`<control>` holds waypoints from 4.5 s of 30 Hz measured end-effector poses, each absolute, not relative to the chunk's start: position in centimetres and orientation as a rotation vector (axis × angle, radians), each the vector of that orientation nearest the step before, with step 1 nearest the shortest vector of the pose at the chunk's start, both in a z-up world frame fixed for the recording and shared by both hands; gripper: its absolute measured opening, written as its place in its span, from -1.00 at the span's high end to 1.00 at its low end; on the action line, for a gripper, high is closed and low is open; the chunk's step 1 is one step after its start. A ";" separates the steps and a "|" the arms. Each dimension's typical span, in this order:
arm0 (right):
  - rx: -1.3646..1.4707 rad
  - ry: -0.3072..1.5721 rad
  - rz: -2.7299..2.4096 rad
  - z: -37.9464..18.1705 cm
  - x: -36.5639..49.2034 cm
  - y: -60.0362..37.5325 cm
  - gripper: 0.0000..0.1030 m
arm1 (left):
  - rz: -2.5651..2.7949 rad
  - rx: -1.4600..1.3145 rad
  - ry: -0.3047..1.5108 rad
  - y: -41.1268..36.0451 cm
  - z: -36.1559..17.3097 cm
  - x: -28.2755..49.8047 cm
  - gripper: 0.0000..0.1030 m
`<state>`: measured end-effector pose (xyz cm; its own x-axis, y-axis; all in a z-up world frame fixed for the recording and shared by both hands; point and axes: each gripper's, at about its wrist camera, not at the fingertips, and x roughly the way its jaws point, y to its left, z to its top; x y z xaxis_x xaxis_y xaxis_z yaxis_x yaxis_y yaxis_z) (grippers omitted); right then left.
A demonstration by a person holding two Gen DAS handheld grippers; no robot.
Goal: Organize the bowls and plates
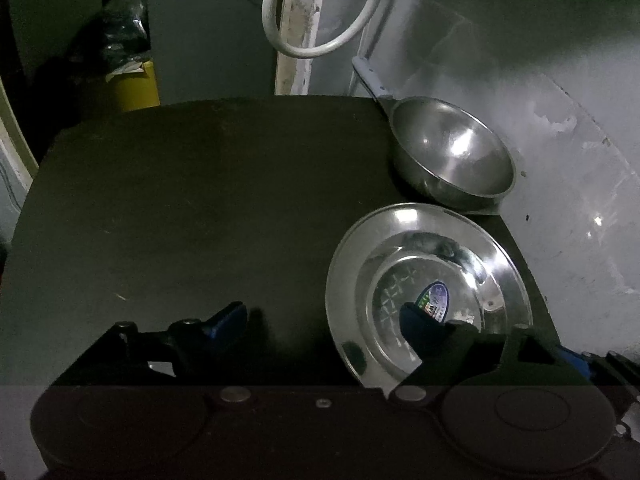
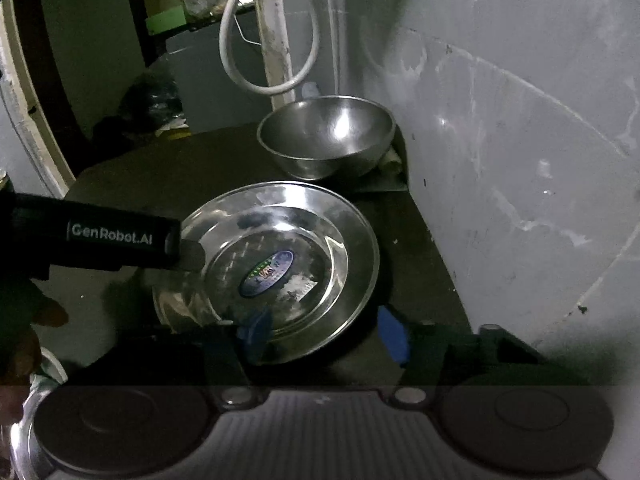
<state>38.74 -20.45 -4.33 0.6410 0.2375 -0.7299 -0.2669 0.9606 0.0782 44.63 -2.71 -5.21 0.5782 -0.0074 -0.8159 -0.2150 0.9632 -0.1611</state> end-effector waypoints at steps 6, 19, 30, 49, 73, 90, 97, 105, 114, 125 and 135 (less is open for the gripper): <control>-0.004 0.849 0.290 -5.0 39.4 -20.9 -0.07 | 0.105 -0.235 0.988 -3.2 -5.8 44.8 -0.13; 0.093 0.844 0.318 -5.1 39.8 -22.2 0.40 | 0.057 -0.208 0.998 -3.6 -5.7 44.0 0.43; 0.121 0.764 0.364 -3.9 37.8 -22.2 0.47 | 0.048 -0.243 0.942 -2.7 -4.6 41.2 0.46; 0.113 0.625 0.501 0.4 29.8 -19.2 0.47 | 0.101 -0.221 0.769 0.5 0.5 31.8 0.46; 0.053 0.719 0.647 -0.7 20.5 -14.9 0.44 | 0.220 -0.272 0.831 4.1 -1.2 20.4 0.45; 0.061 0.796 0.640 -2.4 20.0 -14.4 0.43 | 0.223 -0.244 0.886 3.9 -3.1 18.9 0.44; 0.059 0.812 0.649 -2.4 20.6 -14.1 0.43 | 0.231 -0.232 0.896 3.8 -3.6 19.3 0.43; 0.059 0.822 0.654 -2.8 20.8 -14.1 0.42 | 0.237 -0.172 0.909 3.0 -3.9 19.7 0.39; 0.036 0.820 0.658 -3.0 20.8 -13.8 0.42 | 0.250 -0.139 0.925 2.6 -4.2 20.4 0.34; -0.002 0.820 0.664 -2.9 20.5 -13.2 0.40 | 0.247 -0.129 0.945 2.7 -4.6 20.6 0.29; 0.000 0.818 0.659 -2.8 20.5 -13.3 0.40 | 0.237 -0.122 0.950 2.5 -4.6 20.6 0.27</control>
<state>20.46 -13.34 -2.80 0.4971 0.5447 -0.6754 -0.5447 0.8018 0.2458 20.61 2.51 -4.63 0.5580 0.1467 -0.8168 -0.2535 0.9673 0.0006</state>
